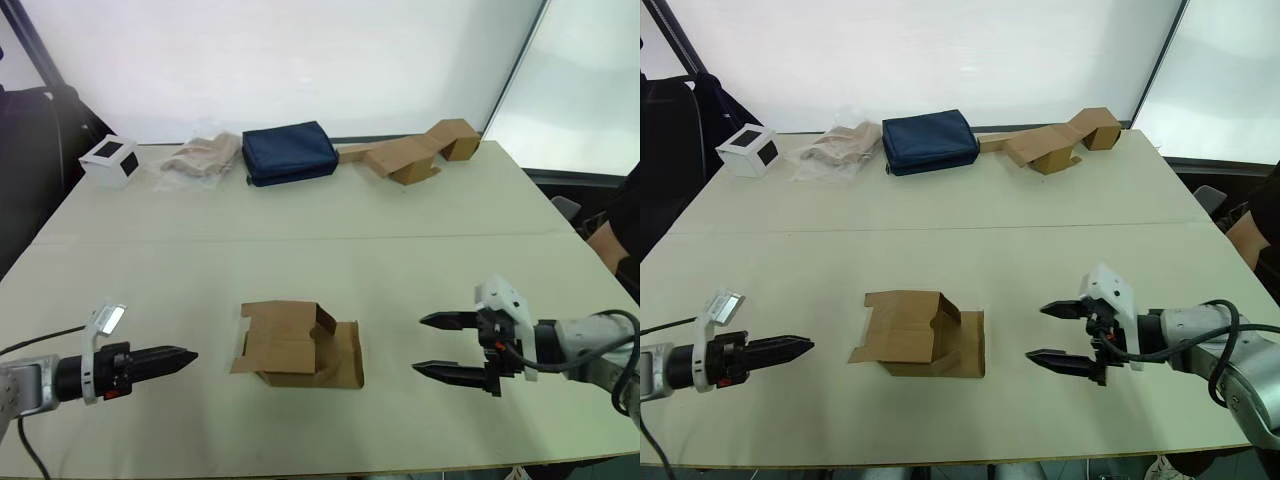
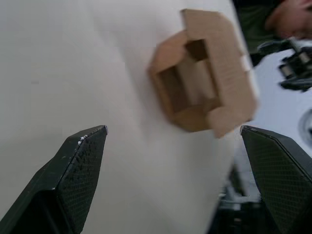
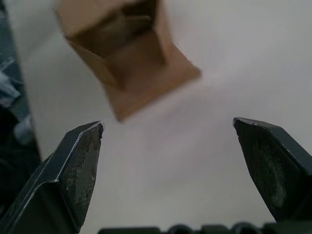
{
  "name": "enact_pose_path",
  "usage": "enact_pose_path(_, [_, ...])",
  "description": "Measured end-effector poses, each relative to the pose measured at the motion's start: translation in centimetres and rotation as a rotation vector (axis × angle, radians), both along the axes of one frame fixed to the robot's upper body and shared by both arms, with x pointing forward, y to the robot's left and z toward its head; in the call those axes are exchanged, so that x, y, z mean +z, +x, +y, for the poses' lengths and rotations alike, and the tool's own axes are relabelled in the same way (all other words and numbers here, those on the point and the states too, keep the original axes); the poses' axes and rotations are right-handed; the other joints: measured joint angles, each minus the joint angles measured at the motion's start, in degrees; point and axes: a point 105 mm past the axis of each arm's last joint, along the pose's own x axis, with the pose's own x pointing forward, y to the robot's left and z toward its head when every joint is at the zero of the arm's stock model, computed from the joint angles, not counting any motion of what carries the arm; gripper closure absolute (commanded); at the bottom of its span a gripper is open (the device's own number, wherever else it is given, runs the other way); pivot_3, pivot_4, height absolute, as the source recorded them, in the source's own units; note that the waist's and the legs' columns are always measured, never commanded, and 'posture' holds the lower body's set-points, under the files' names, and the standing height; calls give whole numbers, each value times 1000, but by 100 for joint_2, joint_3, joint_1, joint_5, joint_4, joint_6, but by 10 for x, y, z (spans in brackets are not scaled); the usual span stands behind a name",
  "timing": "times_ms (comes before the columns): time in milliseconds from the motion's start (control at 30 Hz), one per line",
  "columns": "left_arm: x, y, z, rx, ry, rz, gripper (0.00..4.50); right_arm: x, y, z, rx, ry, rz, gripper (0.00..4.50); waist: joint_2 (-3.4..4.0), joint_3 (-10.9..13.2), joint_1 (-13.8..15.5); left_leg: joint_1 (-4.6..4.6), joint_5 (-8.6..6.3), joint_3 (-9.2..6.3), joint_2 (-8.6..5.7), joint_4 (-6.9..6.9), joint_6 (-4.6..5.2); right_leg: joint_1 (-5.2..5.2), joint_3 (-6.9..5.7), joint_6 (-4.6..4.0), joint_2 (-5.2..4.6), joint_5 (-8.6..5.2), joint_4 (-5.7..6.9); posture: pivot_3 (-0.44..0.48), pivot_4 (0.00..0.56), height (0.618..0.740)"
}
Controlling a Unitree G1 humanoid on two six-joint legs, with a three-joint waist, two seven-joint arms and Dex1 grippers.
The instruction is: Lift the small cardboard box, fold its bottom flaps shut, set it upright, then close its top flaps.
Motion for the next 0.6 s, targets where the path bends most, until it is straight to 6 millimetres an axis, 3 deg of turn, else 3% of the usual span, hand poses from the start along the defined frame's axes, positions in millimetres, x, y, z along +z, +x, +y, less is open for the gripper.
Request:
enact_pose_path(300, [8,17,-51,-167,-166,100,0,10,-18,26,32,-9,-31,20,-4,-1,0,-1,0,0,-3,2,-1,0,3,0,-1,0,0,0,150,740])
enact_pose_path(600, [4,24,-72,-247,-181,120,0,9,-23,32,2,1,-24,20,-4,-2,1,-1,0,1,-4,3,0,-1,4,0,1,0,0,0,150,740])
